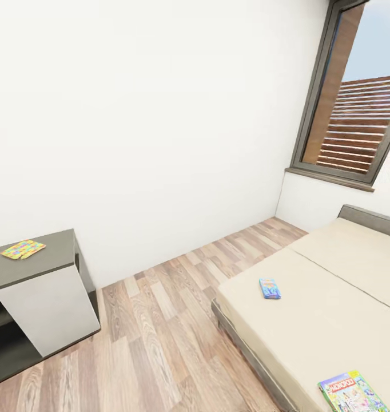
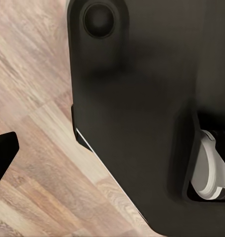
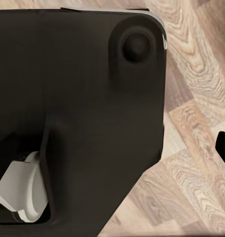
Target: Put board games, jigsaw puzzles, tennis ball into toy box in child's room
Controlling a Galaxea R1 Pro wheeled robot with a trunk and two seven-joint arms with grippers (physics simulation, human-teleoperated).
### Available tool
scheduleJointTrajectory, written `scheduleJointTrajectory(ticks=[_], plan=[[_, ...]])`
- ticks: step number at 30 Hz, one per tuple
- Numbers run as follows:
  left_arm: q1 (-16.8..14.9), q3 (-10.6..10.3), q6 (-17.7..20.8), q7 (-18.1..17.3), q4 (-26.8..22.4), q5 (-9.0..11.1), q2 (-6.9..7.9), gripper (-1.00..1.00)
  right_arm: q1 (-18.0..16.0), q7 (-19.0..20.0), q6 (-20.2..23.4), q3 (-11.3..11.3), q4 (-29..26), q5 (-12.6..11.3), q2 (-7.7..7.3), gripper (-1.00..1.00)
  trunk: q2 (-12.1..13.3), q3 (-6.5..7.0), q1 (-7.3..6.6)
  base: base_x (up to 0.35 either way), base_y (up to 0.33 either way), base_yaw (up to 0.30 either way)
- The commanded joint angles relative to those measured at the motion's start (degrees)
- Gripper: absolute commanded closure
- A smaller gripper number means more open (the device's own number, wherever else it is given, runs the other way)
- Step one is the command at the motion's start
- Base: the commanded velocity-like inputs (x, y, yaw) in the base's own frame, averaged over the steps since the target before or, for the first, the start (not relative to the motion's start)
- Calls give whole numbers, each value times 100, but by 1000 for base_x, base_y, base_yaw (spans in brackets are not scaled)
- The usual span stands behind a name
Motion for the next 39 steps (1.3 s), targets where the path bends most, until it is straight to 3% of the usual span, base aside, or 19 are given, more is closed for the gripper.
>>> scheduleJointTrajectory(ticks=[1, 39], plan=[[-1, 0, -17, -1, 1, 0, 0, -100, -1, -2, -14, -2, -1, -6, -4, -100, -4, -11, 1, 0, 0, -228], [-1, 47, -25, -1, 1, 1, -57, -100, -1, -2, -57, 10, -2, -4, -22, -100, -4, -191, 1, 0, 0, -228]])
